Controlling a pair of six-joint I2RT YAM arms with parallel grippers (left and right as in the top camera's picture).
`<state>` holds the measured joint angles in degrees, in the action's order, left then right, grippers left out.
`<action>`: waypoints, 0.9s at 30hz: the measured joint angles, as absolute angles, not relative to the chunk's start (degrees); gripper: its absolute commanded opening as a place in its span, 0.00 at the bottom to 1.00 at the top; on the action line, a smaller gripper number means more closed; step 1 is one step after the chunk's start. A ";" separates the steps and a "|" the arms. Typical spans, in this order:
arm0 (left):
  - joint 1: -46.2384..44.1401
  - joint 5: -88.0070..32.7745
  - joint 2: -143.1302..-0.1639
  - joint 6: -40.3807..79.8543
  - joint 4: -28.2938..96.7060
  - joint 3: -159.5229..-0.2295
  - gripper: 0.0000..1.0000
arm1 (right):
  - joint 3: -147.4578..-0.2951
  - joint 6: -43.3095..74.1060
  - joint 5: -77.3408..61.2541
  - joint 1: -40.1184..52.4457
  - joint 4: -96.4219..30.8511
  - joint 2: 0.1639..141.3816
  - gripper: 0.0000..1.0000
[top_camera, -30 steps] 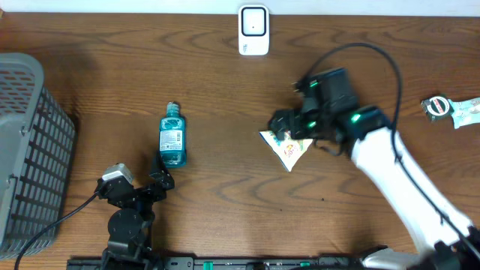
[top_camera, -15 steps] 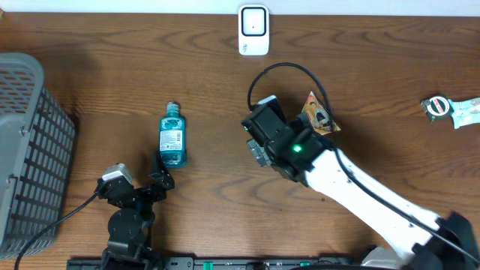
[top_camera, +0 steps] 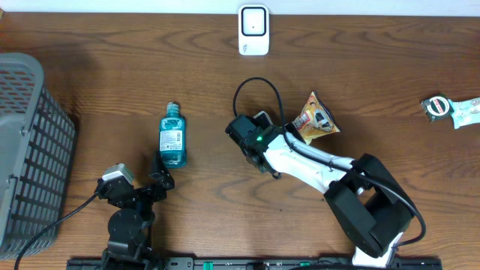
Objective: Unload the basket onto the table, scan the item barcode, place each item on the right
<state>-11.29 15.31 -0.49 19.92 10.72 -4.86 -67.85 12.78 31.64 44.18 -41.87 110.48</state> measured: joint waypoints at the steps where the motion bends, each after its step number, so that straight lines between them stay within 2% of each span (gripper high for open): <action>1: -11.29 15.33 -0.49 19.92 10.72 -4.86 0.98 | -68.05 12.91 32.23 44.01 -41.91 111.00 0.85; 3: -11.29 15.31 -0.49 19.92 10.72 -4.86 0.98 | -68.77 12.64 32.21 43.48 -41.91 111.98 0.73; 5: -11.29 15.31 -0.49 19.92 10.72 -4.86 0.98 | -69.56 11.51 31.46 43.00 -41.93 112.92 0.55; 6: -11.29 15.33 -0.49 19.92 10.70 -4.86 0.98 | -69.76 10.35 30.30 42.76 -41.89 113.27 0.44; 9: -11.29 15.31 -0.49 19.92 10.72 -4.86 0.98 | -70.46 7.81 24.95 41.58 -42.68 113.78 0.02; 13: -11.29 15.31 -0.49 19.92 10.72 -4.86 0.98 | -73.21 6.11 18.70 39.24 -47.46 114.72 0.01; 23: -11.29 15.31 -0.49 19.92 10.74 -4.86 0.98 | -90.80 0.51 -6.52 33.45 -69.82 118.45 0.01; 27: -11.29 15.31 -0.49 19.92 10.72 -4.86 0.98 | -94.61 -2.17 -11.70 32.62 -75.79 118.45 0.01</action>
<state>-11.29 15.31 -0.49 19.92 10.72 -4.86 -94.61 -2.17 -11.70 32.62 -75.79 118.45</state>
